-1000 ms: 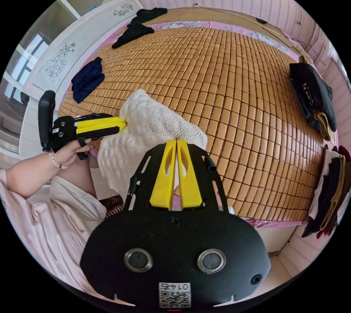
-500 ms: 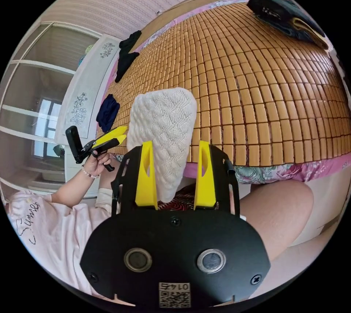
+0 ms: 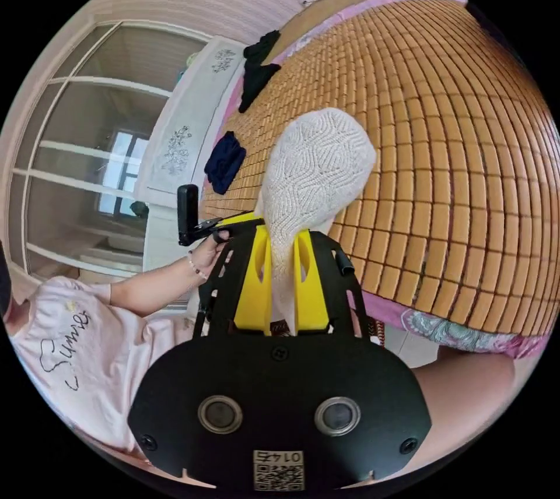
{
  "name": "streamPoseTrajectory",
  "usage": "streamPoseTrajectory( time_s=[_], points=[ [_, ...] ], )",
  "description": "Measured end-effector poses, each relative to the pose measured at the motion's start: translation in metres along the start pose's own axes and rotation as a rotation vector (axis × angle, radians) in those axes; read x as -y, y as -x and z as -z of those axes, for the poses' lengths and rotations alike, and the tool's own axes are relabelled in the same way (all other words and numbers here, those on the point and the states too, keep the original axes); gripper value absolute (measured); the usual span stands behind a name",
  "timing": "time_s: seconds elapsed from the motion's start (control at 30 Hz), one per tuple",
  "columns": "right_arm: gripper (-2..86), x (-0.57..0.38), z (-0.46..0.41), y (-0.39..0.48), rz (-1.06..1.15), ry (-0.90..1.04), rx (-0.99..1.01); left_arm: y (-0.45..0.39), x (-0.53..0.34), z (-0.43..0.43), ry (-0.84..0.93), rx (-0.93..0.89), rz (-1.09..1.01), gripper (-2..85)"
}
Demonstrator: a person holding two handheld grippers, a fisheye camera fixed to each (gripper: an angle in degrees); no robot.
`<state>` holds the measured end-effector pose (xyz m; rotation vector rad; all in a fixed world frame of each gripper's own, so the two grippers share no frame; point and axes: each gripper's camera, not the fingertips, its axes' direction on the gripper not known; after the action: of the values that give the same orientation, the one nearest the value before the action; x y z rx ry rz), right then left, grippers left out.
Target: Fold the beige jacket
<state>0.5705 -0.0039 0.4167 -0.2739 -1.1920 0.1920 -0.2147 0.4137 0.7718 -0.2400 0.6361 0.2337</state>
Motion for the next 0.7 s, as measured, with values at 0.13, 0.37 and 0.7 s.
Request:
streamPoseTrajectory(
  time_s=[0.13,0.37,0.7],
  points=[
    [6.0,0.037,0.027,0.049,0.260,0.045,-0.044,-0.020,0.014,0.010,-0.151,-0.152,0.047,6.5],
    [5.8,0.113,0.147,0.024,0.339,0.023,-0.071,-0.100,0.150,-0.012,-0.220,-0.342,-0.087,6.4],
    [6.3,0.208,0.342,-0.103,-0.014,-0.289,-0.356,-0.287,0.405,-0.180,-0.184,-0.352,-0.222,7.7]
  ],
)
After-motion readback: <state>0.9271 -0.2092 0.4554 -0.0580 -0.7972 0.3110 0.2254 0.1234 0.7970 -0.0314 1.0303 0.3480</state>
